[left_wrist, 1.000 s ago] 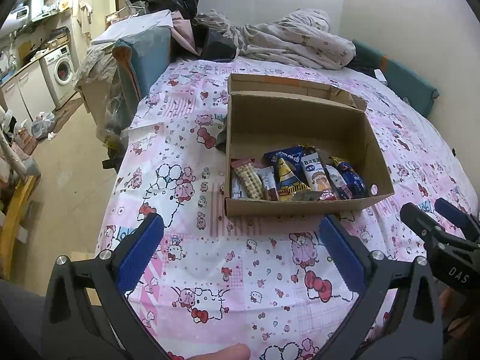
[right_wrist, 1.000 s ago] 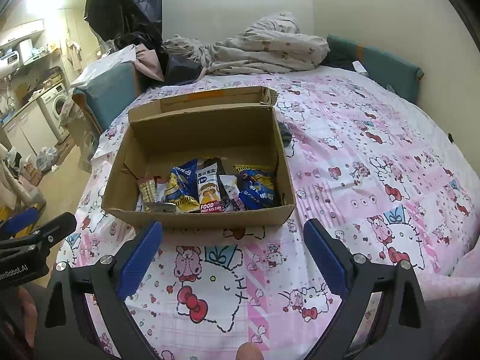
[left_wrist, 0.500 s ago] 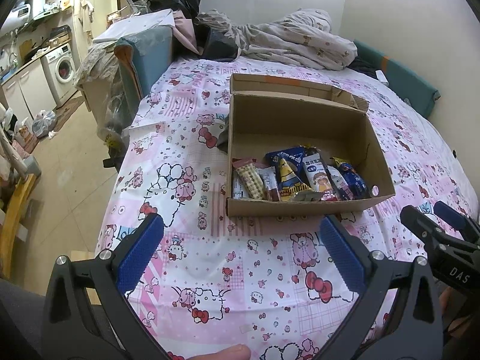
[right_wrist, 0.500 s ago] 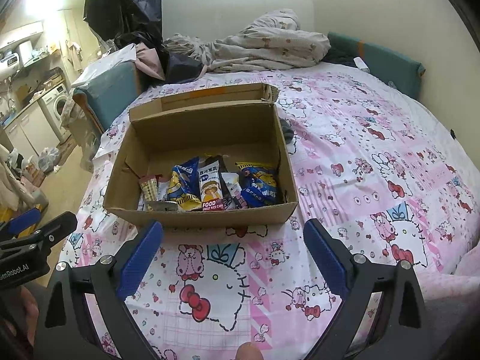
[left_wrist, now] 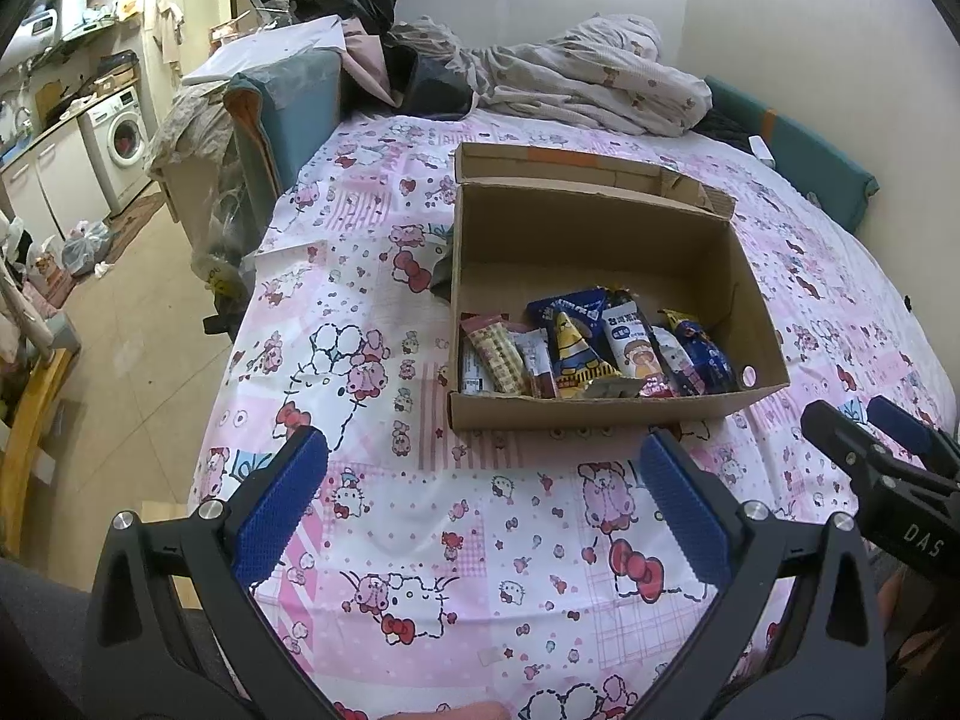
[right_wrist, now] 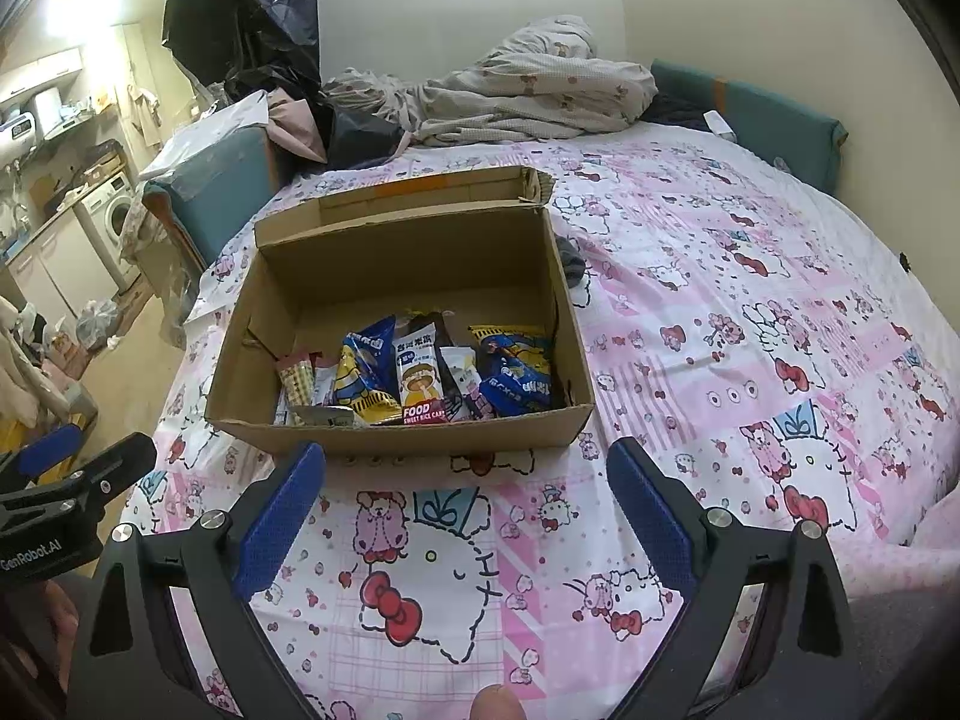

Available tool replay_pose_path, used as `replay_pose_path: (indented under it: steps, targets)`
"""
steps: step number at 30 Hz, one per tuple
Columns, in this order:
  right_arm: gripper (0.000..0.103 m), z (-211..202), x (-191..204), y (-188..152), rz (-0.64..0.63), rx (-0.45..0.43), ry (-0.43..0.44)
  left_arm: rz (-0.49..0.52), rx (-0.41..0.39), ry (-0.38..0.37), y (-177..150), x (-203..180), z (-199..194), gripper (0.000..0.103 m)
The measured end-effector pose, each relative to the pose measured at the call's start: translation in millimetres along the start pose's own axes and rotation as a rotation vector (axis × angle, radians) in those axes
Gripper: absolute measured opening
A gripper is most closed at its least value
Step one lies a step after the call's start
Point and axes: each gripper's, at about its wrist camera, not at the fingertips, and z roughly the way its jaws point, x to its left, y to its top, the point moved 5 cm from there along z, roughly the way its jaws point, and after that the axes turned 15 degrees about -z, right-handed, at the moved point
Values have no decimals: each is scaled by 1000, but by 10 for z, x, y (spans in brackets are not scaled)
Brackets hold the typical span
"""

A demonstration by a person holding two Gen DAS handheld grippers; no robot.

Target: Organize snacks

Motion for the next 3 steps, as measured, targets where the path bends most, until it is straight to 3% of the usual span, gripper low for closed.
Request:
replay_pose_path:
  steps: [3]
  targets:
    - [97,0,7,5,0,-1,1,7,6,0,-16,-18,15,103]
